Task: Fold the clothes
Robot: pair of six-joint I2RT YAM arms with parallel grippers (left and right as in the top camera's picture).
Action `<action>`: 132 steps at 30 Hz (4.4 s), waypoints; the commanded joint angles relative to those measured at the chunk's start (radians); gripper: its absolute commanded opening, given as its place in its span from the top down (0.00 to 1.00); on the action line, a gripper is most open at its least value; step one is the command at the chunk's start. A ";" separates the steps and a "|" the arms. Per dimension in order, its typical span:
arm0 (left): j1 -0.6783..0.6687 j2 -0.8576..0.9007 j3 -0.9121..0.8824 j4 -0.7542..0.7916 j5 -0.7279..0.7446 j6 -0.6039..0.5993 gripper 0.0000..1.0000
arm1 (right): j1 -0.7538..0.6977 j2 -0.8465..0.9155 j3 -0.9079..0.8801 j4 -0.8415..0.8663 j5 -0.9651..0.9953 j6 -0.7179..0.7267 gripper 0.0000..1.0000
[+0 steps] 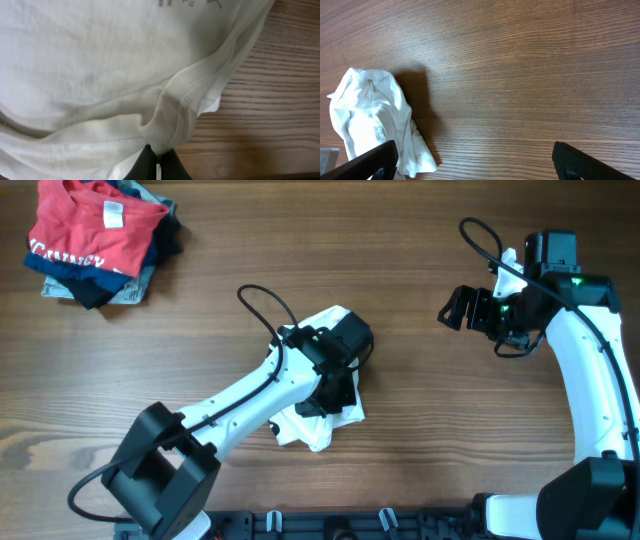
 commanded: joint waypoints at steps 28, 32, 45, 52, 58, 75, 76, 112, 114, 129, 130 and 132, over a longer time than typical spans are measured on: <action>-0.048 -0.151 0.141 -0.033 -0.146 0.133 0.00 | 0.003 0.004 0.000 0.008 -0.017 -0.021 0.00; 0.168 -0.208 0.141 -0.131 -0.144 0.143 0.00 | 0.003 0.004 0.000 0.011 -0.016 -0.021 0.00; 0.369 -0.057 -0.030 -0.055 0.017 0.365 0.10 | 0.003 0.004 0.000 0.012 -0.017 -0.021 0.00; 0.364 -0.048 -0.070 -0.009 0.017 0.365 0.27 | 0.003 0.004 0.000 0.010 -0.017 -0.021 0.00; 0.362 -0.048 -0.154 0.069 0.029 0.362 0.28 | 0.003 0.004 0.000 0.008 -0.017 -0.020 0.00; 0.300 -0.013 -0.156 0.147 0.039 0.342 0.50 | 0.003 0.004 0.000 -0.023 -0.016 -0.022 0.00; 0.300 0.005 -0.156 0.148 0.039 0.342 0.55 | 0.003 0.004 0.000 -0.025 -0.016 -0.021 0.00; 0.314 0.000 -0.105 0.097 -0.156 0.267 0.82 | 0.003 0.004 0.000 -0.026 -0.016 -0.047 0.00; 0.313 0.000 -0.105 0.101 -0.156 0.267 0.90 | 0.003 0.004 0.000 -0.026 -0.016 -0.046 0.00; 0.312 -0.167 -0.027 0.052 -0.100 0.266 0.96 | 0.003 0.004 0.000 -0.021 -0.016 -0.047 0.00; 0.312 -0.190 -0.027 0.052 -0.100 0.266 0.96 | 0.003 0.004 0.000 -0.020 -0.016 -0.046 0.00; 0.311 -0.219 -0.027 0.052 -0.095 0.266 0.96 | 0.003 0.004 0.000 -0.017 -0.016 -0.046 0.00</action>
